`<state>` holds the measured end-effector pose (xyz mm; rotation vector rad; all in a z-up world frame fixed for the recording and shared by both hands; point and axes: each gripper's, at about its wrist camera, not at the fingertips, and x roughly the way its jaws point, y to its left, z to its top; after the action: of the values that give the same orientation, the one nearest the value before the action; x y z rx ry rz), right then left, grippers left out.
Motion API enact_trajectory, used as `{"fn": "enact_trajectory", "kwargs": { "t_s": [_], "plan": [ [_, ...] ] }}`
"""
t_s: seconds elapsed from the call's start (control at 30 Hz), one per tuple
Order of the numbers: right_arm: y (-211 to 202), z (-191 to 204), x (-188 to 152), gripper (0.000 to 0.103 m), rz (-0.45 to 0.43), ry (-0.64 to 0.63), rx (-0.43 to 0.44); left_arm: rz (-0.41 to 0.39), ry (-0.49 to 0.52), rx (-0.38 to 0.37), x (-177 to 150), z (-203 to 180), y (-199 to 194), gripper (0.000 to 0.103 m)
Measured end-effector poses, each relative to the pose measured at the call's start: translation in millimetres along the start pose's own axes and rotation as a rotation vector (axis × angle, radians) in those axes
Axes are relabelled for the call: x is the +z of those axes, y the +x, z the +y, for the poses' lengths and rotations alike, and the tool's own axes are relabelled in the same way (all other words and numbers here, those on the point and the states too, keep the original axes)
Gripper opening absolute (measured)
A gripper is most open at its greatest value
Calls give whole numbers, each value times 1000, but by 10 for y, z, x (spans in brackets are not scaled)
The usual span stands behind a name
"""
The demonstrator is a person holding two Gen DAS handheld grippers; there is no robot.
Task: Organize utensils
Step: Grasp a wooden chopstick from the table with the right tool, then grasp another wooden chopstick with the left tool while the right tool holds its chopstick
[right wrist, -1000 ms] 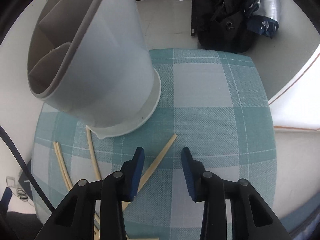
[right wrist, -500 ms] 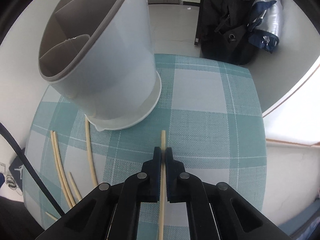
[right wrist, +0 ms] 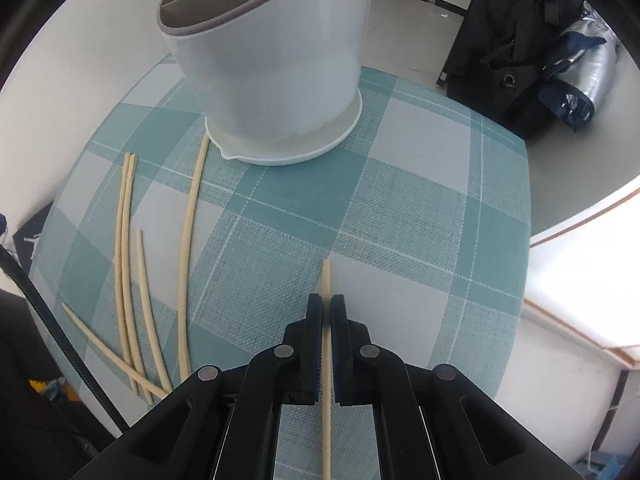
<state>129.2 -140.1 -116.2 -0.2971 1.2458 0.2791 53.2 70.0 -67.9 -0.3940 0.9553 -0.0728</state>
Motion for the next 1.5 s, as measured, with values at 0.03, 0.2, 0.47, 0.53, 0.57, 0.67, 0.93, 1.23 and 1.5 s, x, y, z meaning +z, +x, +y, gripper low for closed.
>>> {"fn": "enact_trajectory", "kwargs": {
  "t_s": [0.03, 0.2, 0.47, 0.53, 0.57, 0.67, 0.93, 1.23, 1.5],
  "plan": [
    [-8, 16, -6, 6, -20, -12, -3, -10, 28, 10, -10, -28, -3, 102],
    [12, 36, -17, 6, -65, 26, 13, 1, 134, 6, -101, -142, 62, 102],
    [93, -212, 33, 5, -131, 139, 124, 43, 409, -39, -340, -596, 123, 102],
    [97, -328, 44, 4, -135, 199, 171, 60, 461, -69, -387, -721, 139, 102],
    [92, -384, 36, 4, -141, 223, 187, 76, 489, -79, -405, -792, 162, 102],
    [73, -633, -17, 4, -151, 334, 249, 136, 545, -35, -418, -993, 247, 102],
    [-74, -1264, -254, 4, -241, 577, 398, 271, 771, -49, -629, -1434, 572, 101],
    [-364, -1426, -304, 5, -353, 634, 467, 376, 1008, -35, -828, -1794, 865, 78],
    [-389, -1551, -350, 5, -368, 656, 451, 427, 1124, -63, -1032, -1883, 893, 77]
  ]
}}
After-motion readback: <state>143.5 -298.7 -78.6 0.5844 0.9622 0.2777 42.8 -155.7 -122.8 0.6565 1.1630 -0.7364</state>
